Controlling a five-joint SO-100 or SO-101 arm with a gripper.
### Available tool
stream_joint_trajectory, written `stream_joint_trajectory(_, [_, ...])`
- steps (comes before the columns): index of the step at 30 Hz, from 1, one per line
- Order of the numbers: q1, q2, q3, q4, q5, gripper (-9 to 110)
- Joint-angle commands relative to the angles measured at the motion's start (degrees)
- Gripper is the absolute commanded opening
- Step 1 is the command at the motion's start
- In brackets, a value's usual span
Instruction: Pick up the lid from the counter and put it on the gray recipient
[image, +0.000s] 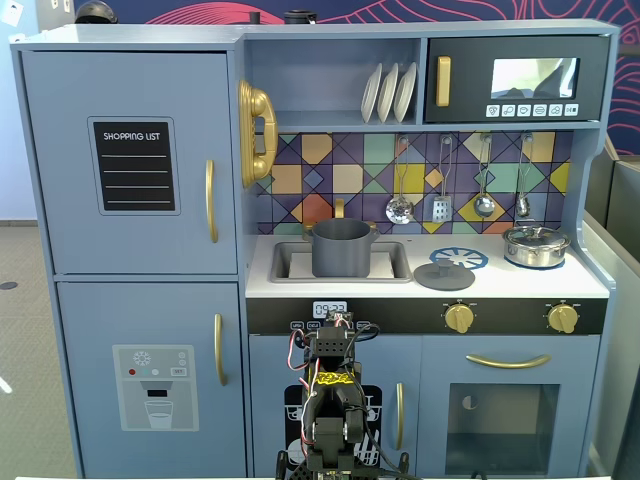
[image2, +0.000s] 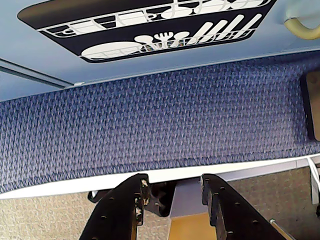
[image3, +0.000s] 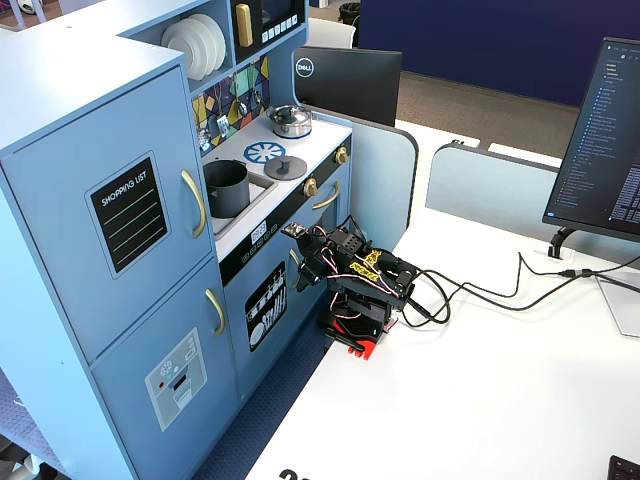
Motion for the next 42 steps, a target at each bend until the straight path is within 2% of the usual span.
stream_joint_trajectory(1, [4.8,-0.4,1.7,9.5,-0.2,0])
stream_joint_trajectory(11, [5.4,-0.4,1.7,9.5,0.0,0])
stream_joint_trajectory(16, [5.8,-0.4,-0.7,6.1,3.6,0])
stream_joint_trajectory(27, [17.6,-6.3,-23.7,-20.7,-4.5,0])
stream_joint_trajectory(34, [24.3,-13.6,-37.5,-27.2,-6.1,0])
stream_joint_trajectory(42, [30.6,-18.0,-37.4,-44.8,-7.1,0])
